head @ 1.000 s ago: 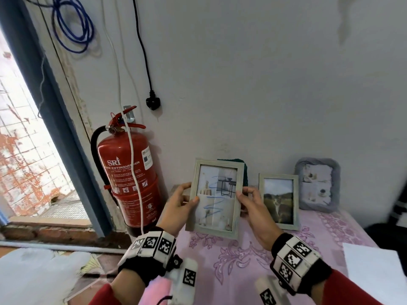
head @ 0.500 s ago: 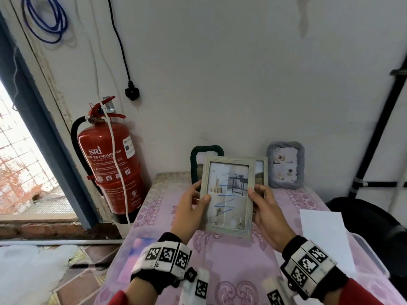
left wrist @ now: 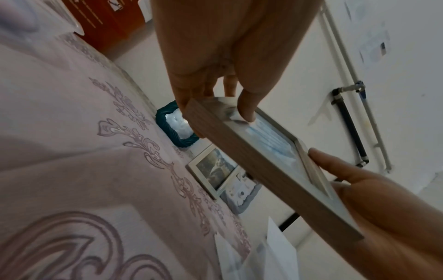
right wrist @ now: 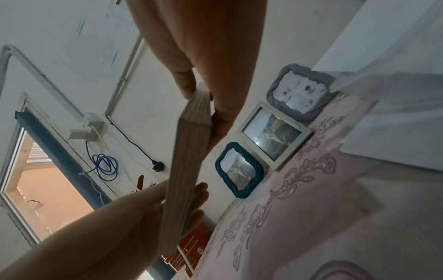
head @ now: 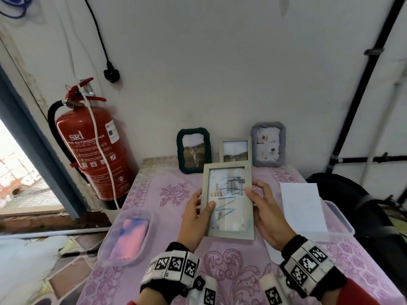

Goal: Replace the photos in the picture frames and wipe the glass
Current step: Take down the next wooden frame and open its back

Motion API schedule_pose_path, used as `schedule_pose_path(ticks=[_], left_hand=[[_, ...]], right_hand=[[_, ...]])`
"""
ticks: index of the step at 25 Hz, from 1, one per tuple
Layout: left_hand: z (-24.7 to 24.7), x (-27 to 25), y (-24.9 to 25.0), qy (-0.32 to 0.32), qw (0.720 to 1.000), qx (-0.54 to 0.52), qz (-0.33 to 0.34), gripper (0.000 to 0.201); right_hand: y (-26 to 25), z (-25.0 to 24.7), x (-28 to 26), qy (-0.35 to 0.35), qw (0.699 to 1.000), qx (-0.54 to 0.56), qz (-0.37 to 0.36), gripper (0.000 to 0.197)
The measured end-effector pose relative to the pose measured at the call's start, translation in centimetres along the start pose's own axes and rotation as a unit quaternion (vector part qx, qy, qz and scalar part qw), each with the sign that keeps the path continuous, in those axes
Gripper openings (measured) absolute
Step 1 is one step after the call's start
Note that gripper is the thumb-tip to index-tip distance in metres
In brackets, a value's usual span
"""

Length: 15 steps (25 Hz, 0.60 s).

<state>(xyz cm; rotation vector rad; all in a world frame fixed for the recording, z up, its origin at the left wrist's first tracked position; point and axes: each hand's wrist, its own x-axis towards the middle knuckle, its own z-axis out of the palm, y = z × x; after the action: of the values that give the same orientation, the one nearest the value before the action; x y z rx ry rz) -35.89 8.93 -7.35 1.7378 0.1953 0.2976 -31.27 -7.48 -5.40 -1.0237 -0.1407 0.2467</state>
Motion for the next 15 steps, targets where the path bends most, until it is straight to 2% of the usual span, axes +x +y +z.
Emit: schedule_pose_path(ticks=[3, 6, 8, 11, 15], left_hand=[[0.2, -0.6, -0.7, 0.028, 0.998, 0.054, 0.021, 0.045], [0.3, -1.0, -0.2, 0.084, 0.972, 0.164, 0.142, 0.057], [1.0, -1.5, 0.6, 0.072, 0.954, 0.204, 0.205, 0.051], [2.5, -2.3, 1.5, 0.015, 0.961, 0.176, 0.212, 0.043], [3.8, -2.7, 1.9, -0.002, 0.971, 0.121, 0.205, 0.045]], right_hand=[[0.6, 0.0, -0.4, 0.001, 1.000, 0.021, -0.003, 0.024], [1.0, -0.1, -0.6, -0.003, 1.000, 0.016, 0.002, 0.028], [1.3, 0.0, -0.6, -0.011, 0.999, 0.034, 0.006, 0.028], [1.3, 0.3, -0.7, -0.035, 0.996, 0.074, 0.016, 0.028], [1.0, 0.3, -0.6, -0.055, 0.994, 0.090, 0.011, 0.030]])
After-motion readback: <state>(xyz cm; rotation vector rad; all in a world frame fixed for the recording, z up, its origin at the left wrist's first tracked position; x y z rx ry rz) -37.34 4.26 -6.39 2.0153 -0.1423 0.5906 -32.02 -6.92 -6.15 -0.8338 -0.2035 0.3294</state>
